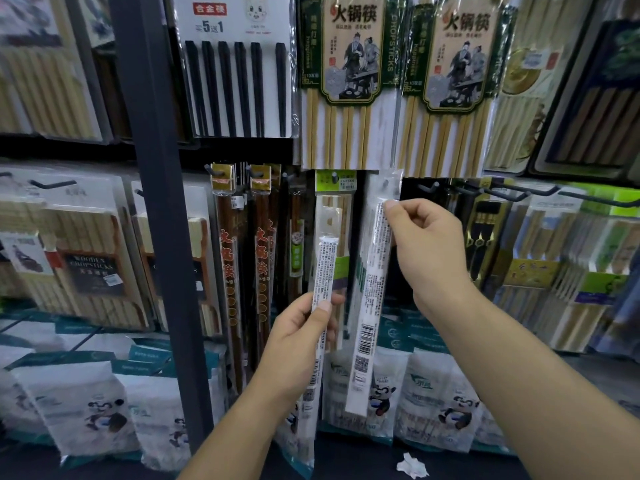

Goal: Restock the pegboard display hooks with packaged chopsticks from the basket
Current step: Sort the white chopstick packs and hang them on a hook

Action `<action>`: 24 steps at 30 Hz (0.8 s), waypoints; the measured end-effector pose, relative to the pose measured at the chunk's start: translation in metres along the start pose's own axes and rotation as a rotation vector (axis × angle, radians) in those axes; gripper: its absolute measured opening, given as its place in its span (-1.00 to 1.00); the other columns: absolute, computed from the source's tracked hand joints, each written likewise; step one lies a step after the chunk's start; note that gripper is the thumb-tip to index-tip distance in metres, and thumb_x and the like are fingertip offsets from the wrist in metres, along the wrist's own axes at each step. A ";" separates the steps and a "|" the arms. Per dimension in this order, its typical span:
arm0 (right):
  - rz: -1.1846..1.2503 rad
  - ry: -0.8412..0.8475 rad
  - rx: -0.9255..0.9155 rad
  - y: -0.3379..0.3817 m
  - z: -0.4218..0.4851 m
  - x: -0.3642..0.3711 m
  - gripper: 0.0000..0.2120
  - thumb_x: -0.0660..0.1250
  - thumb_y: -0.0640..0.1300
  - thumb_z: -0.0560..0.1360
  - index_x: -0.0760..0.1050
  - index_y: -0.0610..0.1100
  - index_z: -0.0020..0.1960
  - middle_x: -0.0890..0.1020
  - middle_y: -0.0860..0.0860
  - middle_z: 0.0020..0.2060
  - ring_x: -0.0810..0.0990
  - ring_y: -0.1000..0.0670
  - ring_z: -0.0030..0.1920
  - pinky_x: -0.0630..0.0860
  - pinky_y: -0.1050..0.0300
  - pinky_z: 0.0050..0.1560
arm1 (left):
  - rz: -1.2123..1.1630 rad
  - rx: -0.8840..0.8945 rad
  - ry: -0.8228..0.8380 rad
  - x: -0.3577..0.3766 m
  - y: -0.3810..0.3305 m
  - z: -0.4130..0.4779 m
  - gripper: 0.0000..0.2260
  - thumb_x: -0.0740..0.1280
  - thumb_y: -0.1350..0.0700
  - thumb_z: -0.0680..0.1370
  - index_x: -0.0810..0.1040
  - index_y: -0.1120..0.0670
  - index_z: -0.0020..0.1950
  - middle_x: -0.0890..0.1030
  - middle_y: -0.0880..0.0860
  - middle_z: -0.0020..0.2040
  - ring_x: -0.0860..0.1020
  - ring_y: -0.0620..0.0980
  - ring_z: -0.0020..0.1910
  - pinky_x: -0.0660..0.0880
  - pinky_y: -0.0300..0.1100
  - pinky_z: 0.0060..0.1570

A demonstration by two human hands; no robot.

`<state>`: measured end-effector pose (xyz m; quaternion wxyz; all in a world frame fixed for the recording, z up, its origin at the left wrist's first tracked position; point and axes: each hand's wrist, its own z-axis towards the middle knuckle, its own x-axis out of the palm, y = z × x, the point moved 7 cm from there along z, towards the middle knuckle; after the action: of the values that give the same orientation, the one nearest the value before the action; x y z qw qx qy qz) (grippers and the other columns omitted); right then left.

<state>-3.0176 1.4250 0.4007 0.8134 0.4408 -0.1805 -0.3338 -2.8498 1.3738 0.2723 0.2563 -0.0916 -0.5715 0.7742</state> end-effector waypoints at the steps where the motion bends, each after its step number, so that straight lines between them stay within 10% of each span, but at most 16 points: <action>1: -0.004 -0.002 0.007 -0.001 0.002 0.000 -0.79 0.37 -0.06 0.62 0.62 -0.08 -0.18 0.44 0.19 -0.51 0.36 0.18 -0.46 0.39 0.37 -0.39 | 0.001 -0.002 0.004 0.000 0.000 0.000 -0.73 0.22 0.07 0.71 0.71 -0.13 0.02 0.57 0.03 -0.24 0.55 -0.08 -0.22 0.57 -0.25 -0.06; 24: -0.132 -0.012 0.036 -0.017 -0.004 -0.011 -0.76 0.44 0.06 0.55 0.64 -0.06 -0.20 0.56 0.10 -0.42 0.49 0.18 -0.38 0.51 0.27 -0.28 | -0.021 -0.043 0.033 0.004 -0.004 -0.003 -0.74 0.23 0.01 0.69 0.72 -0.07 0.02 0.54 -0.07 -0.26 0.51 -0.12 -0.27 0.52 -0.28 -0.21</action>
<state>-3.0291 1.4283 0.3845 0.7805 0.4643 -0.1616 -0.3861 -2.8502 1.3793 0.2759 0.2718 -0.1037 -0.5847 0.7573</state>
